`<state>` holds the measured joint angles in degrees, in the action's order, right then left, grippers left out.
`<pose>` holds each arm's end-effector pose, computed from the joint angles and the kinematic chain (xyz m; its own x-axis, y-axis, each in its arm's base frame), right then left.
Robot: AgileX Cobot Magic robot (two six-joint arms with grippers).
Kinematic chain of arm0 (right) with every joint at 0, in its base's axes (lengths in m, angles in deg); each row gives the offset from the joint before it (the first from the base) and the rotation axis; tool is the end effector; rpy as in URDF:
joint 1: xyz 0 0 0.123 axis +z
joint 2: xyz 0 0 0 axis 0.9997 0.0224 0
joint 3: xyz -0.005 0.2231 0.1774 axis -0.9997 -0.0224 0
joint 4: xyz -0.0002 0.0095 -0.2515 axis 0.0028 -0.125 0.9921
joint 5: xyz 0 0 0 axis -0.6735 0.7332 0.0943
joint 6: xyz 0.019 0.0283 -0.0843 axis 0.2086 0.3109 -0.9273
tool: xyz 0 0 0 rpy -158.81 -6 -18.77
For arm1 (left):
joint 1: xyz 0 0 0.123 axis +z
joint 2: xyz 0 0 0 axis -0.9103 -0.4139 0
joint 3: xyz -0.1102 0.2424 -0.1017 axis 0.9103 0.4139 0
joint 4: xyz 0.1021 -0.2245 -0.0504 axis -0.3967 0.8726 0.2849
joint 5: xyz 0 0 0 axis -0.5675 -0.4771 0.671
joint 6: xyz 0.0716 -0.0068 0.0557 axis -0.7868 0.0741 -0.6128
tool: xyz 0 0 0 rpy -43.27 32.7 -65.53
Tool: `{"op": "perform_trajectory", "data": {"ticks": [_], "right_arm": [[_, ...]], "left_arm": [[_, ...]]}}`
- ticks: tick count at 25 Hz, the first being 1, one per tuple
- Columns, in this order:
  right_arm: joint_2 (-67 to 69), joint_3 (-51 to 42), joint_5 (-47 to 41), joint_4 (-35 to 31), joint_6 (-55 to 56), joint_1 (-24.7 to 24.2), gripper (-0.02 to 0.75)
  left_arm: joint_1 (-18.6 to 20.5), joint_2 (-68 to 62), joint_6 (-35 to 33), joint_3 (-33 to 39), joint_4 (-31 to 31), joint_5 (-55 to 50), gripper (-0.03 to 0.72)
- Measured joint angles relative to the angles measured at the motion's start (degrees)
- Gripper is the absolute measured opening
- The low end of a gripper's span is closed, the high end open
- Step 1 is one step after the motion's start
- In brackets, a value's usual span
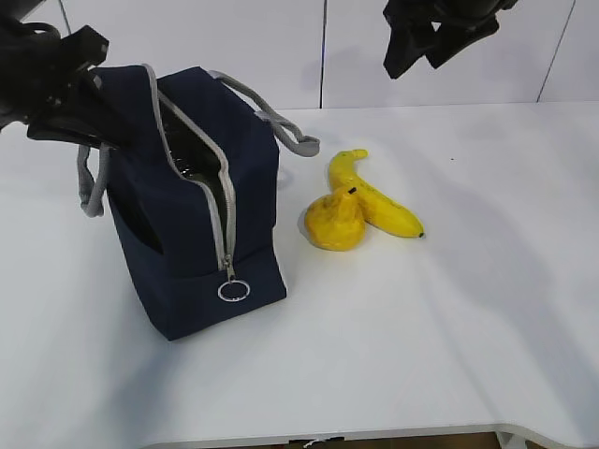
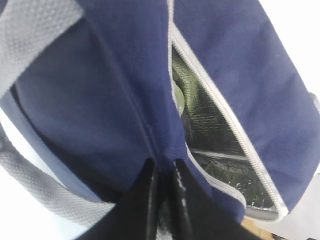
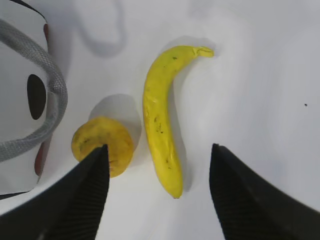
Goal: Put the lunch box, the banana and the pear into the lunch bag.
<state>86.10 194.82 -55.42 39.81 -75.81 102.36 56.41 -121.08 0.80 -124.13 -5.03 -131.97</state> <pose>0.4317 0.1189 0.3513 -0.7468 -0.4235 -0.5127 -0.4980 0.8671 0.0092 0.3268 -0.0997 0.2987 -0.9272 -0.0838 -0.3650 0.1469 0.8152 -0.5603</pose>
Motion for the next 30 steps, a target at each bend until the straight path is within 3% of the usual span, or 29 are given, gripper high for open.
{"op": "perform_trajectory", "data": {"ticks": [30], "right_arm": [[15.04, -0.99, 11.93, -7.67, -2.44, 0.0, 0.515]], "left_arm": [[0.0, 0.0, 0.0, 0.0, 0.0, -0.02, -0.001]]}}
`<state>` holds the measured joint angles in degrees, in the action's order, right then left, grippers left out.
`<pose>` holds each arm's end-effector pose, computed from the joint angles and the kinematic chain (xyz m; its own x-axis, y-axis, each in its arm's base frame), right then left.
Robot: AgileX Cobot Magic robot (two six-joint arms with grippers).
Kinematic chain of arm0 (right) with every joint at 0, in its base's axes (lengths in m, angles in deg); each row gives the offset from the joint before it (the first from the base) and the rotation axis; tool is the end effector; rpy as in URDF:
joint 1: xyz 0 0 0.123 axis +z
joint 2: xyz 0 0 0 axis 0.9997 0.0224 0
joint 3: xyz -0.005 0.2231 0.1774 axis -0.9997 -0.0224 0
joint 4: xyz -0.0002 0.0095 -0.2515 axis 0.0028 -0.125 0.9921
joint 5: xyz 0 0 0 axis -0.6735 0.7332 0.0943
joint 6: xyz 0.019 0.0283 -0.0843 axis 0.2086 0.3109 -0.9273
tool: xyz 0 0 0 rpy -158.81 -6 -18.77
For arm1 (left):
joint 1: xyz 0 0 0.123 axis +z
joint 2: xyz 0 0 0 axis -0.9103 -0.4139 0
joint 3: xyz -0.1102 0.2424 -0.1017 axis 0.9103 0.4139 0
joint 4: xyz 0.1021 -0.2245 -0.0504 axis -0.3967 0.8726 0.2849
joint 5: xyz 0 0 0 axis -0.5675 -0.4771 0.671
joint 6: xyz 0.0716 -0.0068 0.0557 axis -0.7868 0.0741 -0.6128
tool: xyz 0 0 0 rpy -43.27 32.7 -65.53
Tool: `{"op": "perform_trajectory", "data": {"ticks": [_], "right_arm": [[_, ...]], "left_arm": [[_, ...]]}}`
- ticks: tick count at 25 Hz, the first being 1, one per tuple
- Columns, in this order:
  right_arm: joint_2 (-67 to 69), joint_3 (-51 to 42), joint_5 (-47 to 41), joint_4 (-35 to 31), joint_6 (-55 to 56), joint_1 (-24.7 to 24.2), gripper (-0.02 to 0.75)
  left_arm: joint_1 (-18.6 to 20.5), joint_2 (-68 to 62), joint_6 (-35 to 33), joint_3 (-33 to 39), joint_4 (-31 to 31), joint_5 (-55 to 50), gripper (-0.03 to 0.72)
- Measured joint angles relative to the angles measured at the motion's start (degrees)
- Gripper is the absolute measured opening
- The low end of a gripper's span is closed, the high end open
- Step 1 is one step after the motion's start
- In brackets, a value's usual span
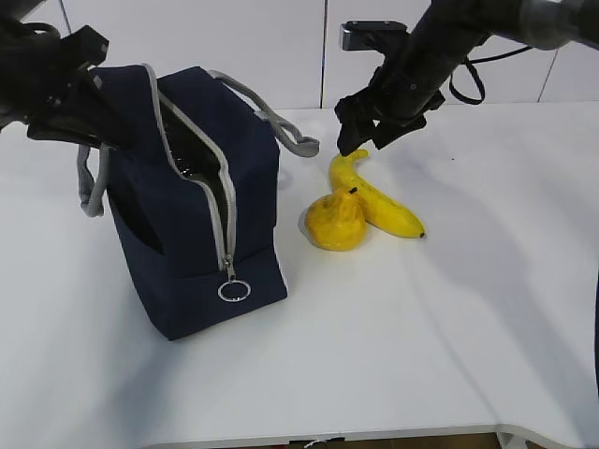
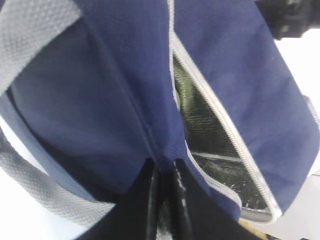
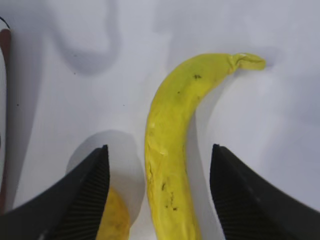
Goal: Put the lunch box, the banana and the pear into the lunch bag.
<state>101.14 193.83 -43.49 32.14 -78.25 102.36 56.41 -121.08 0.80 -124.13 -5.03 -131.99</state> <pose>0.4884 0.1420 0.2312 -0.7938 -0.3741 -0.4796 -0.4898 0.8607 0.1392 0.3268 -0.0997 0.2987 -0.9273 -0.0836 -0.3647 0.1469 0.8151 -0.5604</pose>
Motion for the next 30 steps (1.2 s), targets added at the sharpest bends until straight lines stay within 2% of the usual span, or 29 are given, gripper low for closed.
{"op": "perform_trajectory", "data": {"ticks": [7, 14, 30], "right_arm": [[1.46, 0.0, 1.48, -1.38, -2.45, 0.0, 0.518], [4.23, -0.1, 2.04, -1.63, -2.66, 0.0, 0.601], [4.37, -0.04, 5.79, -1.94, -2.66, 0.0, 0.589]], "left_arm": [[0.0, 0.0, 0.0, 0.0, 0.82, 0.0, -0.001], [0.0, 0.0, 0.0, 0.0, 1.47, 0.0, -0.001], [0.0, 0.0, 0.0, 0.0, 1.47, 0.0, -0.001]]}}
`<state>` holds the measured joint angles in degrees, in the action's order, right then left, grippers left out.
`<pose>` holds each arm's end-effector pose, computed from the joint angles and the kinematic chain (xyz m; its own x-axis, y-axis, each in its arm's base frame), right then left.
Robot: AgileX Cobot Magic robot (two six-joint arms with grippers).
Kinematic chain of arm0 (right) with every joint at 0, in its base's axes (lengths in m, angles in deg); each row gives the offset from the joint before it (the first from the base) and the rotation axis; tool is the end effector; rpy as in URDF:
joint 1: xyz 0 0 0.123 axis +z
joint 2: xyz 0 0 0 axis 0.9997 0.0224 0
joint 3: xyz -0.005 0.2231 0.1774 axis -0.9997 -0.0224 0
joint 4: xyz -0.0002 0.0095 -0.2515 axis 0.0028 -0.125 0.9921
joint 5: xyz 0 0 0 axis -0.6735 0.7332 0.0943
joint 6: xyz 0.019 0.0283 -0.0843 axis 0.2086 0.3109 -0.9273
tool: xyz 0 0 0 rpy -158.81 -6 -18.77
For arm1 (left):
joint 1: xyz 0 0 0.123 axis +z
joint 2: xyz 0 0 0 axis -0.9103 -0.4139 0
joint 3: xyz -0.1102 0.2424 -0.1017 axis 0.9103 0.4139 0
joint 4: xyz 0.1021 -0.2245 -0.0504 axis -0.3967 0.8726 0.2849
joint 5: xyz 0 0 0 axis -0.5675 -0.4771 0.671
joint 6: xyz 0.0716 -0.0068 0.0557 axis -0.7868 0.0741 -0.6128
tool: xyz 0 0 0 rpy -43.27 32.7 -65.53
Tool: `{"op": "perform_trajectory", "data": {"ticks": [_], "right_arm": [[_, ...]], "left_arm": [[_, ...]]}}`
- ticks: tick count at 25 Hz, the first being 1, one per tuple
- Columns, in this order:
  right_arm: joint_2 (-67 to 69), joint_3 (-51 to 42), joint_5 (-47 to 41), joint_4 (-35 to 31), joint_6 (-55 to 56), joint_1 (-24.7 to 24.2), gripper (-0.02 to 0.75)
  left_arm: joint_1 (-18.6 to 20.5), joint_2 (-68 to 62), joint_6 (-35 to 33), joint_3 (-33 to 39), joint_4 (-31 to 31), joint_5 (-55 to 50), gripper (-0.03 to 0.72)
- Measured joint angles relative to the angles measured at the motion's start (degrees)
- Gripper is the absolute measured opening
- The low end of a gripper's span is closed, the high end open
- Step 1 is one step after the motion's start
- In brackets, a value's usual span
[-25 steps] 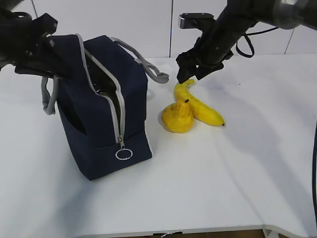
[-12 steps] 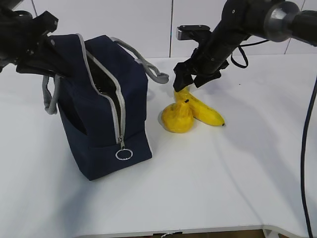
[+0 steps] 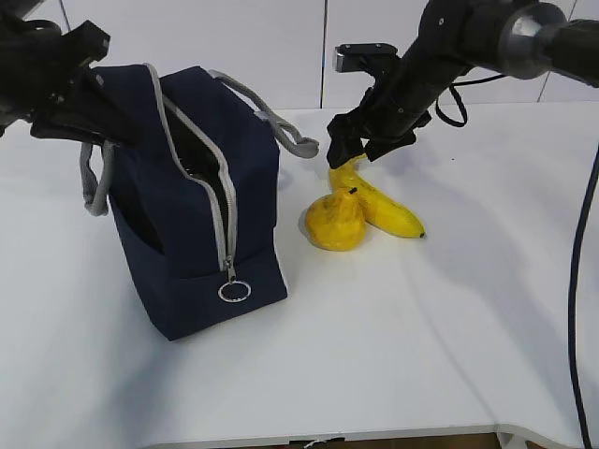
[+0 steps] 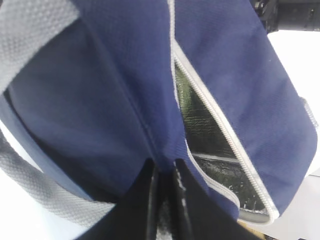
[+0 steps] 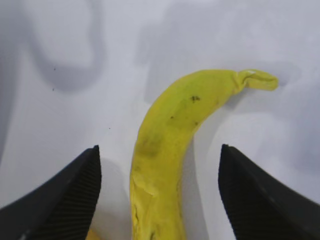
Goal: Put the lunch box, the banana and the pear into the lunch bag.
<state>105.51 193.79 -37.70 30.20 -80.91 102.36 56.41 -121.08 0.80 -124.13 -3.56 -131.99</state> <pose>0.5029 0.1465 0.1962 -0.7779 -0.3702 -0.5077 -0.4982 0.8558 0.1394 0.3268 -0.1011 0.2999 -0.9282 -0.0981 -0.3588 0.1398 0.8019 -0.5808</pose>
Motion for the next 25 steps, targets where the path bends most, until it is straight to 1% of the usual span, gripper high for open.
{"op": "perform_trajectory", "data": {"ticks": [11, 18, 25], "right_arm": [[1.1, 0.0, 0.25, -0.12, 0.0, 0.0, 0.588], [2.68, 0.0, 0.35, -2.17, 0.0, 0.0, 0.588], [4.15, 0.0, 0.35, -2.29, 0.0, 0.0, 0.588]], "left_arm": [[0.0, 0.0, 0.0, 0.0, 0.0, 0.0, -0.001], [0.0, 0.0, 0.0, 0.0, 0.0, 0.0, -0.001], [0.0, 0.0, 0.0, 0.0, 0.0, 0.0, -0.001]]}}
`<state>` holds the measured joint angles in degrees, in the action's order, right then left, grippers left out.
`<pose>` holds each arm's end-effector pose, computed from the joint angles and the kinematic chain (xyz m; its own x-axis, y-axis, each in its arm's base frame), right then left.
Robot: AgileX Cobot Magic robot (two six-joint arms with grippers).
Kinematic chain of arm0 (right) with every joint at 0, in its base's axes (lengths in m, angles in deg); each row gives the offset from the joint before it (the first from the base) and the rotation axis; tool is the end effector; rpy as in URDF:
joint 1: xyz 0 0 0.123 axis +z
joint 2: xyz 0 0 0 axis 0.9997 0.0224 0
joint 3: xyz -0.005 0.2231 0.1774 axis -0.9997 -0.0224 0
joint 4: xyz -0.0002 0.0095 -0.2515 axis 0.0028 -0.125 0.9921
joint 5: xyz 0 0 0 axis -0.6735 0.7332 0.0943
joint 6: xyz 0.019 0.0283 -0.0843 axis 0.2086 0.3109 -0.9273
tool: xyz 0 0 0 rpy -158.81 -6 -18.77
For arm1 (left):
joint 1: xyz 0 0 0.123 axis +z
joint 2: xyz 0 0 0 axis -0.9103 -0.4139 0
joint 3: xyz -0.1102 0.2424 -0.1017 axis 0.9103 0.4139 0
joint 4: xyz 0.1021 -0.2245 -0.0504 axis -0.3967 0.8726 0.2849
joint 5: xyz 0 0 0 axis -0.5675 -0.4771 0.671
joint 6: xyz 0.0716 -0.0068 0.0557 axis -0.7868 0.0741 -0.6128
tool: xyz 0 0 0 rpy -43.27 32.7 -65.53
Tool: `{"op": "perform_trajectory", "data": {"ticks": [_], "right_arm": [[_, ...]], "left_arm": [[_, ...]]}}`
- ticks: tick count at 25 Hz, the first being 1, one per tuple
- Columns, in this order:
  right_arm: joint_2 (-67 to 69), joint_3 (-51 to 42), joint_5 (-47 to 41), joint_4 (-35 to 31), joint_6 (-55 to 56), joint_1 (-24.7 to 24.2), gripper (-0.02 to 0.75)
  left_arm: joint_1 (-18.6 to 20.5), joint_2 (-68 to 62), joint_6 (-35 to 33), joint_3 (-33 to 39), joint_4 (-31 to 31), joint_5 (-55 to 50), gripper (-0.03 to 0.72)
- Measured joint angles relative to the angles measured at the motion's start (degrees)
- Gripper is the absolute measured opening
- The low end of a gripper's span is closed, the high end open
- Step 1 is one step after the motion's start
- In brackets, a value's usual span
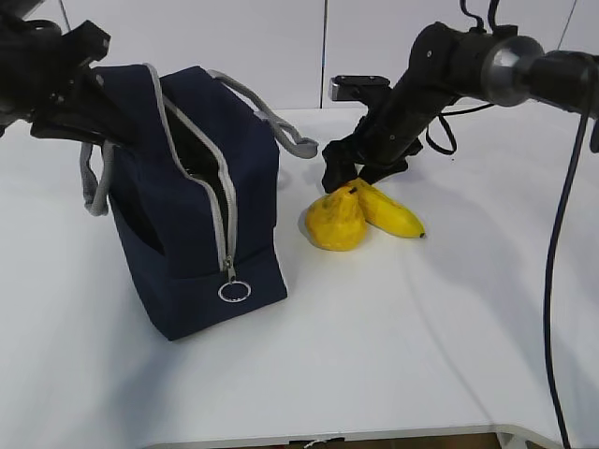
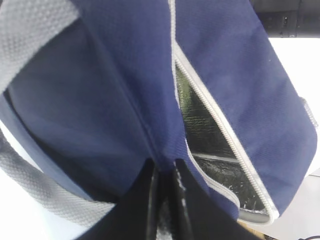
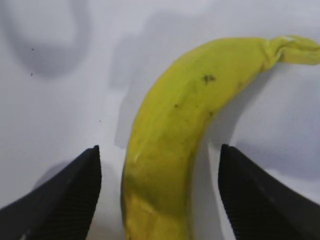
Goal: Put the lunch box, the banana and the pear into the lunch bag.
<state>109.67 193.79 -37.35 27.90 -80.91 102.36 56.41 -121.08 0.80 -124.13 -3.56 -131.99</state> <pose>0.5068 0.1502 0.1592 -0.8172 -0.3518 -0.4565 -0.4775 0.8568 0.1946 0.3268 -0.1011 0.2999 -0.9282 -0.0981 -0.3588 0.1398 0.8019 -0.5808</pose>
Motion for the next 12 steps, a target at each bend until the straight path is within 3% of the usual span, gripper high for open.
{"op": "perform_trajectory", "data": {"ticks": [12], "right_arm": [[0.24, 0.0, 0.0, 0.0, 0.0, 0.0, 0.561]], "left_arm": [[0.0, 0.0, 0.0, 0.0, 0.0, 0.0, -0.001]]}}
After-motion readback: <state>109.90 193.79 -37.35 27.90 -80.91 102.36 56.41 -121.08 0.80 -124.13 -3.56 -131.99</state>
